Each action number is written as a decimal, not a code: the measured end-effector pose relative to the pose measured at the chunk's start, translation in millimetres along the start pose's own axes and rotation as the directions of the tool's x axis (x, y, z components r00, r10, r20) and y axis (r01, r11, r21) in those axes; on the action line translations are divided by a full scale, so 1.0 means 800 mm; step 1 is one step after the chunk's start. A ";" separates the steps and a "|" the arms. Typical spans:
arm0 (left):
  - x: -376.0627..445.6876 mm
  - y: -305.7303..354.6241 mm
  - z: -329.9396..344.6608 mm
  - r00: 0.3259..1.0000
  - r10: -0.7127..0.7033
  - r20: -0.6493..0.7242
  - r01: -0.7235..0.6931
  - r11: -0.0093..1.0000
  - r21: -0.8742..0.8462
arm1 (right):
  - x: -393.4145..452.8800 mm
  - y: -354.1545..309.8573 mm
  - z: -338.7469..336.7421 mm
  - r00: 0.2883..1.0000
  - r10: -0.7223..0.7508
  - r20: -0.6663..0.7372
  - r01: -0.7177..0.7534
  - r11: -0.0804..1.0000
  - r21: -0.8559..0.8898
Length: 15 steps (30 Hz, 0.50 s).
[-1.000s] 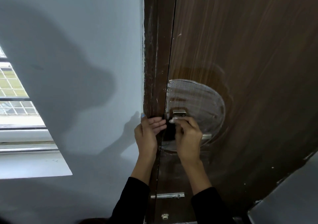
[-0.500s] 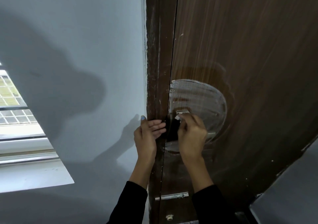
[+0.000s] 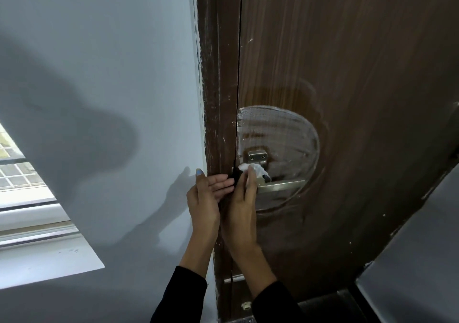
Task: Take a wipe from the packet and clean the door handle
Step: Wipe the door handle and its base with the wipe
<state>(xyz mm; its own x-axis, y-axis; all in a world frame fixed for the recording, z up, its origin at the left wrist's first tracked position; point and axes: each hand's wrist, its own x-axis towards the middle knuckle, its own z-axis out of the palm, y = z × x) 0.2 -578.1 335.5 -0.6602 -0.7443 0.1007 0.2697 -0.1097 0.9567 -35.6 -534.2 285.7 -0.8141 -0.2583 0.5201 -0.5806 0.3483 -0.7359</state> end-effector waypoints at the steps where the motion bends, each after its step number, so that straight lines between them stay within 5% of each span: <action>1: -0.001 0.000 0.000 1.000 0.010 0.000 -0.010 1.000 0.005 | 0.006 -0.004 -0.001 0.999 -0.009 -0.031 0.010 1.000 0.005; 4: -0.002 0.001 0.000 1.000 0.019 0.002 -0.019 1.000 0.002 | 0.013 0.002 0.000 0.986 -0.130 -0.107 0.112 0.981 -0.157; 10: -0.001 -0.001 -0.008 1.000 0.013 -0.007 -0.013 1.000 0.001 | -0.026 0.056 -0.003 0.970 -0.241 0.043 0.244 0.945 -0.218; 15: -0.001 -0.002 -0.014 1.000 0.019 -0.018 -0.019 1.000 0.004 | -0.029 0.083 -0.017 0.978 -0.181 -0.105 0.154 0.963 -0.221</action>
<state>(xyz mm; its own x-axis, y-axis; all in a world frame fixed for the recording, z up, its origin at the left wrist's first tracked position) 7.6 -584.7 330.7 -0.6425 -0.7577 0.1143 0.2796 -0.0930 0.9556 -55.3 -492.9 230.5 -0.6920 -0.2208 0.6873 -0.6868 0.4946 -0.5325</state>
